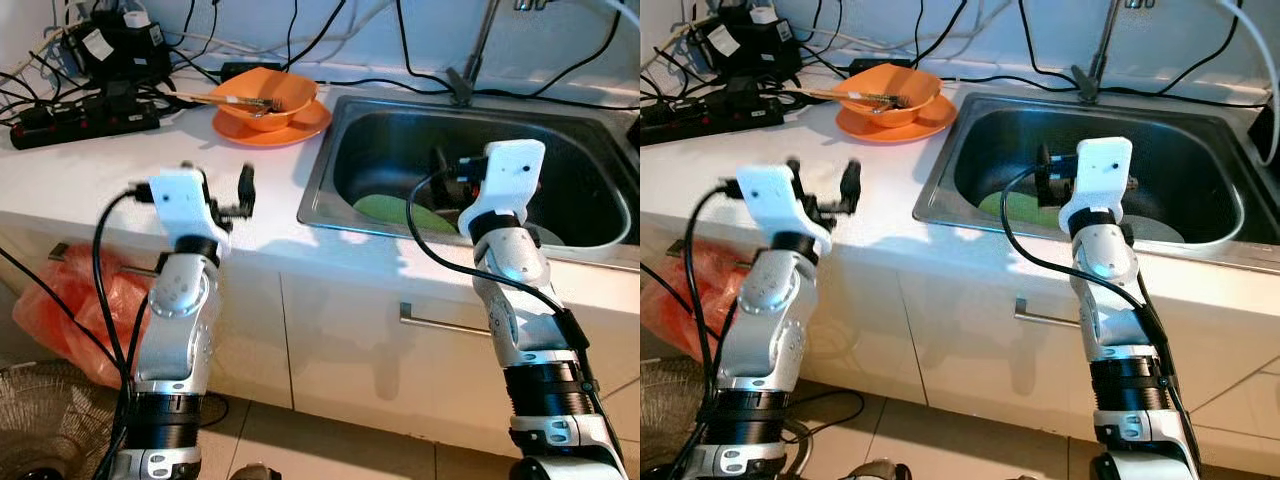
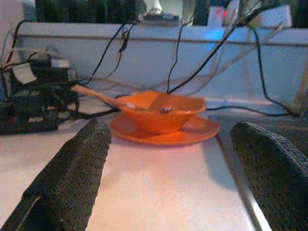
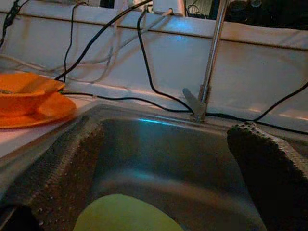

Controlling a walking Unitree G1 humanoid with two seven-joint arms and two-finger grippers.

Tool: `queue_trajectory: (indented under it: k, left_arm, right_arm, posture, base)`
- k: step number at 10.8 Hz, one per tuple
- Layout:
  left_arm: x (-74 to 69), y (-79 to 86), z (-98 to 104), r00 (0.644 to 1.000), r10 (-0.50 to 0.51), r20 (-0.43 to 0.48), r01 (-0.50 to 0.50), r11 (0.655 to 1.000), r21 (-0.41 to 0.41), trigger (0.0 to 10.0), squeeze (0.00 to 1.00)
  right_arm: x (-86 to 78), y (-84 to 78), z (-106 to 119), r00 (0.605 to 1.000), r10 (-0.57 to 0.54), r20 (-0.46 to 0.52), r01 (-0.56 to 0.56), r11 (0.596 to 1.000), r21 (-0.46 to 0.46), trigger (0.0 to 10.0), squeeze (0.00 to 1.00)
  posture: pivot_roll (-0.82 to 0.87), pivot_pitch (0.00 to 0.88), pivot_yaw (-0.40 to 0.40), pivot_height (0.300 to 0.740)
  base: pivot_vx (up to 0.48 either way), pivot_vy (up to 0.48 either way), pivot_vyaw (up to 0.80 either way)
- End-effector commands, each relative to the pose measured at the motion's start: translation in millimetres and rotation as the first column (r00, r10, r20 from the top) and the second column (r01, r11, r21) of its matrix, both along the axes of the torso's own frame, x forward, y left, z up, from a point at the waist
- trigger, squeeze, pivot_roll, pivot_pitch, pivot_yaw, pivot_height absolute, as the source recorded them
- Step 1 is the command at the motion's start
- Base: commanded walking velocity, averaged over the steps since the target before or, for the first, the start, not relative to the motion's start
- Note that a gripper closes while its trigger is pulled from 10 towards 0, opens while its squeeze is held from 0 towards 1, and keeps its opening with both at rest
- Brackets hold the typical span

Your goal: Kitchen organization

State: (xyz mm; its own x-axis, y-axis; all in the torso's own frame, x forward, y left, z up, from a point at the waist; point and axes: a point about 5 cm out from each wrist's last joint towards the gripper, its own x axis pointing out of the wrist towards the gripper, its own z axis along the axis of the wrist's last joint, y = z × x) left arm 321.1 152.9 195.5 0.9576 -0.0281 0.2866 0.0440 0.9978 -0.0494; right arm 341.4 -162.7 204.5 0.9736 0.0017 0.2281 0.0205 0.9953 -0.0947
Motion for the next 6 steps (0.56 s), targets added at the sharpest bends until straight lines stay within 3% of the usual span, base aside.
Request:
queue_trajectory:
  k: [1,6]
  left_arm:
    - [-0.2,-3.3,11.3,0.999,-0.02,0.035,0.02,1.0,0.003,10.0,0.0]
    - [-1.9,-4.8,12.9,1.0,-0.013,0.026,0.013,1.0,0.0,10.0,0.0]
  right_arm:
    - [-2.6,0.5,2.3,1.0,0.014,0.003,-0.014,1.0,0.016,10.0,0.0]
    - [-3.4,9.7,1.6,0.998,0.063,-0.013,-0.063,0.998,0.024,10.0,0.0]
  posture:
    - [0.05,0.029,0.008,0.74]
    - [0.05,0.034,0.006,0.74]
  base:
    - [0.341,0.0,0.0]
    - [0.429,0.0,0.0]
